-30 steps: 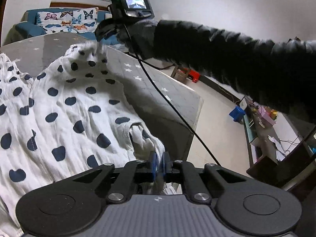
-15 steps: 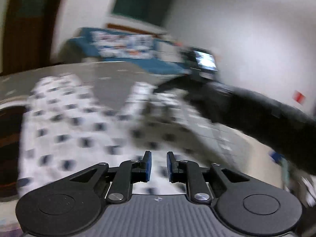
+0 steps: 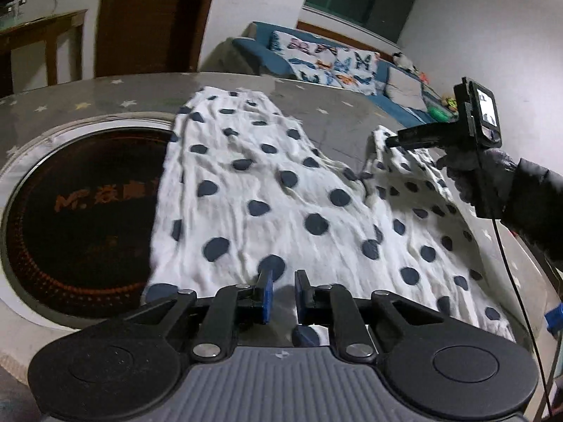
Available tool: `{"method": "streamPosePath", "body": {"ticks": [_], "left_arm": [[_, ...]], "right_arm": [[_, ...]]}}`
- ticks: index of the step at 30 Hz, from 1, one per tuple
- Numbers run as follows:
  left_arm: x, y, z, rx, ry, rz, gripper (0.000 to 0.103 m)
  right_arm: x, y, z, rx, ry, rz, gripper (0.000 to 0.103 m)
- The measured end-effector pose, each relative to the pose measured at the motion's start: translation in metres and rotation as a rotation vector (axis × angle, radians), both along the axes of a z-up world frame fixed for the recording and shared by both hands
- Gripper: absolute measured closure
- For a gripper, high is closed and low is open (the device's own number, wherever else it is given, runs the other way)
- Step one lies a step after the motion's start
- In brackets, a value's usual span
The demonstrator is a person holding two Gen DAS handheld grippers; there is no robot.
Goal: Fold clothes
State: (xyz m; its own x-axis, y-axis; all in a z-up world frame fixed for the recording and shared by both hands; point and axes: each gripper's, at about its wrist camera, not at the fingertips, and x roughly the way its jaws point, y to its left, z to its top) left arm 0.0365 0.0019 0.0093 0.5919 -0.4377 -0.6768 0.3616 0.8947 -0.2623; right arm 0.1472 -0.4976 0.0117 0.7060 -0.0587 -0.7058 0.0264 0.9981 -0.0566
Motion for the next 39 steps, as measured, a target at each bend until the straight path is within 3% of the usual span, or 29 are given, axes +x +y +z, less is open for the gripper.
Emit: {"method": "streamPosePath", "body": {"ticks": [7,13,23,31,39], "left_arm": [[-0.003,0.006,0.010,-0.008,-0.018,0.028,0.087],[-0.023,-0.001,0.019,0.001,-0.054,-0.001,0.072],[-0.043,0.004,0.008,0.022,-0.041,-0.003,0.072],[-0.052,0.008,0.009,0.047,-0.058,0.002,0.072],[-0.075,-0.003,0.022,0.047,-0.092,-0.077,0.072]], "right_arm": [[-0.018,0.003,0.017,-0.015,-0.007,0.043,0.063],[-0.077,0.015,0.035,0.013,0.006,0.163,0.060],[-0.180,0.042,0.023,0.040,0.044,0.290,0.058],[-0.215,0.043,0.019,-0.014,0.036,0.277,0.054],[-0.263,0.077,0.038,0.016,0.018,0.428,0.054]]}}
